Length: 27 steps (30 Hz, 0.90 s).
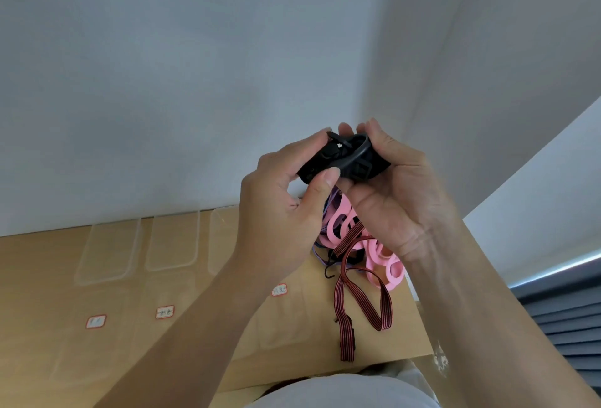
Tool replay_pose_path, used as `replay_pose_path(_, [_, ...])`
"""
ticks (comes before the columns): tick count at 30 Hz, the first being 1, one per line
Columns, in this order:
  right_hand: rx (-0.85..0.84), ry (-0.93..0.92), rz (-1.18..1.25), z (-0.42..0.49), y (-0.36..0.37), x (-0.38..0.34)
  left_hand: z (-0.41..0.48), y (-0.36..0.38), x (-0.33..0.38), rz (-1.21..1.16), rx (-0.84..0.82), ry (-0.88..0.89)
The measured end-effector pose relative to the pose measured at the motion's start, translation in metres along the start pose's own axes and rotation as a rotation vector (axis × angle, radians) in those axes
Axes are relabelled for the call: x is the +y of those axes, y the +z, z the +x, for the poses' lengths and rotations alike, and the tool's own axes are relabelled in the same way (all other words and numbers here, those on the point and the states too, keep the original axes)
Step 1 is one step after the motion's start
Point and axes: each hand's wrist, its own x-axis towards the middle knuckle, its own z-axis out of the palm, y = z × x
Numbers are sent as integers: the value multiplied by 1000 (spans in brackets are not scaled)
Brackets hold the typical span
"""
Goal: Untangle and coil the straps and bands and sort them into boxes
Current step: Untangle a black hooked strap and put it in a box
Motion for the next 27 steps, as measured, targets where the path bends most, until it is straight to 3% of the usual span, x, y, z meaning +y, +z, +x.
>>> replay_pose_path(3, [-11,-6,22,-4,0,-5,-1,10,7,-129,97,-171])
replay_pose_path(6, [-60,4,3,-10,-5,-7,-6,18,13,-27,104,-161])
replay_pose_path(9, [-117,47,-212,-12,-18,-16,-12,24,16,56,127,-116])
replay_pose_path(13, [-200,285,-500,-15,-35,-35,-17,23,19,97,128,-79])
replay_pose_path(16, [-265,370,-518,-19,-47,-46,-22,24,26,117,91,-116])
replay_pose_path(22, [-308,361,-461,-34,-54,-49,-45,25,33,86,75,-201])
replay_pose_path(27, [-347,368,-459,-43,-54,-32,-74,18,45,75,157,-209])
